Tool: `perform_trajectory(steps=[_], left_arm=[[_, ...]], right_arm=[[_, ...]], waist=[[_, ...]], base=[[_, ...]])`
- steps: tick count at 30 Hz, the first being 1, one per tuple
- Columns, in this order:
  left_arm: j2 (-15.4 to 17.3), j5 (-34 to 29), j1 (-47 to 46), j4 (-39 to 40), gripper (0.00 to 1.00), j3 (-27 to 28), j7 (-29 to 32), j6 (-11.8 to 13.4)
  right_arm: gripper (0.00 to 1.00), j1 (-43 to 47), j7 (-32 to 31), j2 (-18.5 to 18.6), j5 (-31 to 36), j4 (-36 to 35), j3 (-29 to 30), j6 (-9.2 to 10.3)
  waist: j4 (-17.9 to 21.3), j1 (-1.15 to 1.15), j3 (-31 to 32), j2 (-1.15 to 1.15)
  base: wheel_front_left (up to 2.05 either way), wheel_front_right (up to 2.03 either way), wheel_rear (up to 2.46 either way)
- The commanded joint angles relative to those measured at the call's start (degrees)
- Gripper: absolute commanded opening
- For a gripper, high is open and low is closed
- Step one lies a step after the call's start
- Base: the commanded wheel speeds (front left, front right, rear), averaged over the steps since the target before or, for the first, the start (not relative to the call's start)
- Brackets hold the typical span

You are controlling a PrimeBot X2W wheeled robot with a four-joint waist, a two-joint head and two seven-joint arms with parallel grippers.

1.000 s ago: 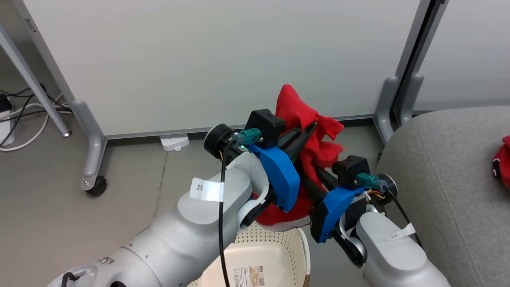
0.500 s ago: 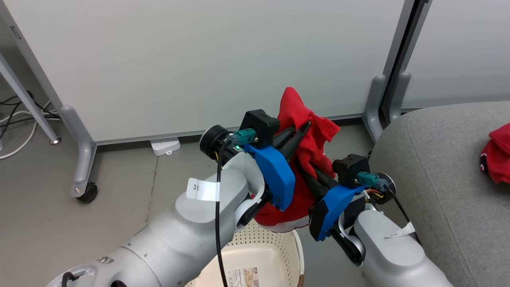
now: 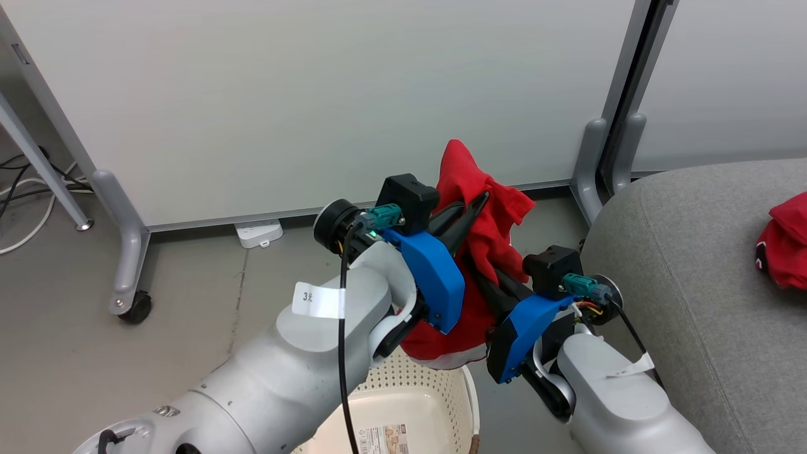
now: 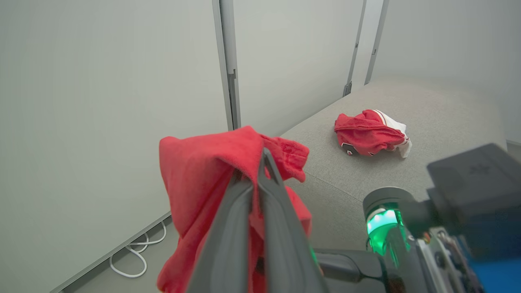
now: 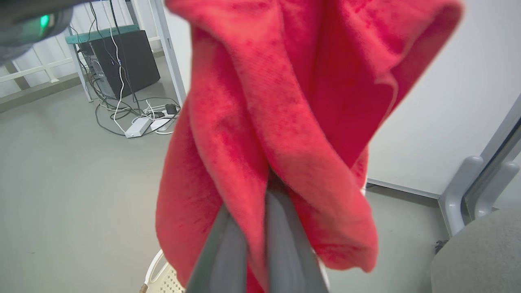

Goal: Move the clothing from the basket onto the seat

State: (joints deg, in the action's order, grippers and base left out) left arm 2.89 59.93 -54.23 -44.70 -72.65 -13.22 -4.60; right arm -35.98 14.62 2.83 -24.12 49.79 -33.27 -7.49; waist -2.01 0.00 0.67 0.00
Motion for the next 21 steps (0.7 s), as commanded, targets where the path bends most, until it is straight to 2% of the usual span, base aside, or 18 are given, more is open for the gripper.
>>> perform_trajectory(steps=[1, 4, 5, 6, 7, 8, 13, 21], left_arm=[[0.0, 0.1, -0.8, -0.3, 0.00, 0.0, -0.3, 0.0], [0.0, 0.4, -0.8, -0.5, 0.00, -0.1, -0.5, 0.1], [0.0, 0.5, -0.7, -0.6, 0.15, -0.1, -0.7, 0.2], [0.0, 0.6, -0.6, -0.8, 0.47, 0.0, -0.7, 0.3], [0.0, 0.6, -0.3, -0.9, 0.56, 0.5, -1.0, 0.4], [0.0, 0.3, -0.1, -1.0, 1.00, 0.9, -1.3, 0.5], [1.7, -1.6, 2.8, -0.1, 1.00, 5.4, -2.0, 0.7], [8.5, -17.4, 17.1, 16.2, 1.00, 23.1, -2.0, 3.4]], right_arm=[[0.00, -0.8, 0.3, 0.1, -0.4, 0.2, -0.2, -0.01], [0.00, -0.9, 0.4, 0.1, -0.8, 0.2, -0.5, -0.01], [0.00, -0.9, 0.4, 0.1, -0.9, 0.2, -0.5, -0.01], [0.00, -1.0, 0.4, 0.1, -1.0, 0.1, -0.5, -0.01], [0.00, -1.0, 0.5, 0.1, -1.0, 0.0, -0.6, -0.02], [0.00, -1.0, 0.5, 0.1, -1.2, -0.2, -0.6, -0.01], [0.00, -0.5, 0.6, 0.1, -1.5, -1.4, -0.7, -0.01], [0.00, -0.9, 0.7, 0.1, 0.4, -3.5, 2.5, -0.01]], waist=[[0.0, 0.00, 0.0, 0.00], [0.2, 0.00, -0.1, 0.00], [0.3, 0.00, -0.1, 0.00], [0.3, 0.00, -0.2, 0.00], [0.4, 0.00, -0.2, 0.00], [0.5, 0.00, -0.2, 0.00], [1.2, 0.00, -0.5, 0.00], [1.5, 0.00, -2.1, 0.00]], base=[[0.00, 0.00, 0.00], [0.00, 0.00, 0.00], [0.00, 0.00, 0.00], [0.00, 0.00, 0.00], [0.00, 0.00, 0.00], [0.00, 0.00, 0.00], [0.00, 0.00, 0.00], [0.00, 0.00, 0.00]])
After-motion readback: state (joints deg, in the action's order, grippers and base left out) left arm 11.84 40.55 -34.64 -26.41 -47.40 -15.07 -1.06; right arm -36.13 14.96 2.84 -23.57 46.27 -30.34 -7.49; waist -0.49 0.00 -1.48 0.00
